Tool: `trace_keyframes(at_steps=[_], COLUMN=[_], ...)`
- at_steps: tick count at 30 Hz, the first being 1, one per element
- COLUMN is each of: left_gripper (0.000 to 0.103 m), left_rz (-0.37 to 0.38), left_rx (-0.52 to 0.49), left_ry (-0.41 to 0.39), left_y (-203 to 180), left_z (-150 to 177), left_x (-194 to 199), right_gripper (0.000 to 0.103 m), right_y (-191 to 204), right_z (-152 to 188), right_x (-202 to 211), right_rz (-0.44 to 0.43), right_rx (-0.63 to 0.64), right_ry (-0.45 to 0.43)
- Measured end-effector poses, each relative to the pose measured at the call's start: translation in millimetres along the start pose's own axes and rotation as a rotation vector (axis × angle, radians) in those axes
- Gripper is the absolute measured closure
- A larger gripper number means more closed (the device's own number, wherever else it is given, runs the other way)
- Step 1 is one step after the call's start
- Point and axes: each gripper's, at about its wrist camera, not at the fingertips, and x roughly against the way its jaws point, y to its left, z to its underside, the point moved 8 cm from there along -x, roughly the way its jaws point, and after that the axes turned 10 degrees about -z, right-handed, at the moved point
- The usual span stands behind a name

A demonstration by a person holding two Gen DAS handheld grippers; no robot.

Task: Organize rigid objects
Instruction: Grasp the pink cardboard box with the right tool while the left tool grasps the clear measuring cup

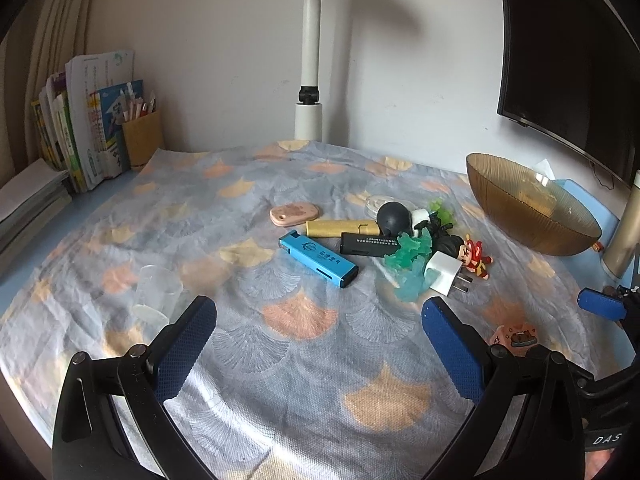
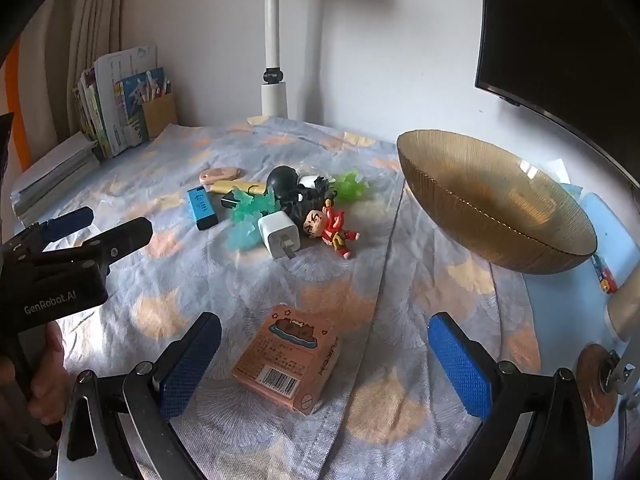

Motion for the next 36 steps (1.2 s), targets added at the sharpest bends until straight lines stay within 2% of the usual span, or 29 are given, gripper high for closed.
trace_keyframes(at_steps=[7, 10, 14, 19, 21, 23, 24, 25, 26, 29, 34, 36], left_gripper=[0.001, 0.001, 0.001, 0.001, 0.001, 0.001, 0.006, 0.009, 0.013, 0.013, 0.013, 0.016], left_rz=[0.006, 0.026, 0.039, 0.063, 0.07, 0.039, 0.022, -0.001, -0.001, 0.022, 0.028, 0.019], left_rx=[0.022, 0.052, 0.036, 0.039, 0.02, -0.015, -0.03, -0.045, -0.046, -0.026, -0.021, -0.024], left_ry=[0.01, 0.038, 0.083, 0.126, 0.138, 0.175, 0.201, 0.224, 0.229, 0.257, 0.268, 0.271], left_y=[5.2, 17.6, 63.5, 115.5, 118.7, 118.6, 118.2, 118.2, 118.6, 116.4, 108.5, 108.6], left_z=[0.0, 0.5, 3.7, 3.5, 1.9, 3.0, 5.7, 7.9, 8.6, 10.3, 6.6, 5.7], left_x=[0.4, 1.6, 6.9, 6.6, 1.1, -13.1, -20.5, -29.5, -33.6, -44.2, -56.6, -59.8], right_gripper=[0.0, 0.0, 0.0, 0.0, 0.001, 0.008, 0.011, 0.019, 0.024, 0.026, 0.026, 0.026], right_y=[0.3, -1.6, 3.7, 18.0, 21.8, 19.8, 19.7, 16.2, 16.6, 12.8, 4.9, 3.4], right_z=[-0.8, -2.2, 2.2, 8.6, 7.9, 8.3, 8.2, 10.7, 9.7, 13.3, 14.1, 13.6], right_x=[-1.2, -0.9, -5.9, 1.6, 5.8, 3.1, 0.5, -3.2, -4.8, -9.4, -11.5, -16.1], right_rz=[-0.002, 0.005, -0.004, -0.105, -0.101, -0.067, -0.068, -0.049, -0.056, -0.033, -0.048, -0.041], right_rx=[0.002, 0.011, 0.028, 0.001, 0.0, 0.023, 0.016, 0.025, 0.017, 0.049, 0.001, -0.007], right_ry=[0.0, -0.017, -0.019, 0.008, 0.015, 0.087, 0.105, 0.172, 0.167, 0.17, 0.199, 0.216])
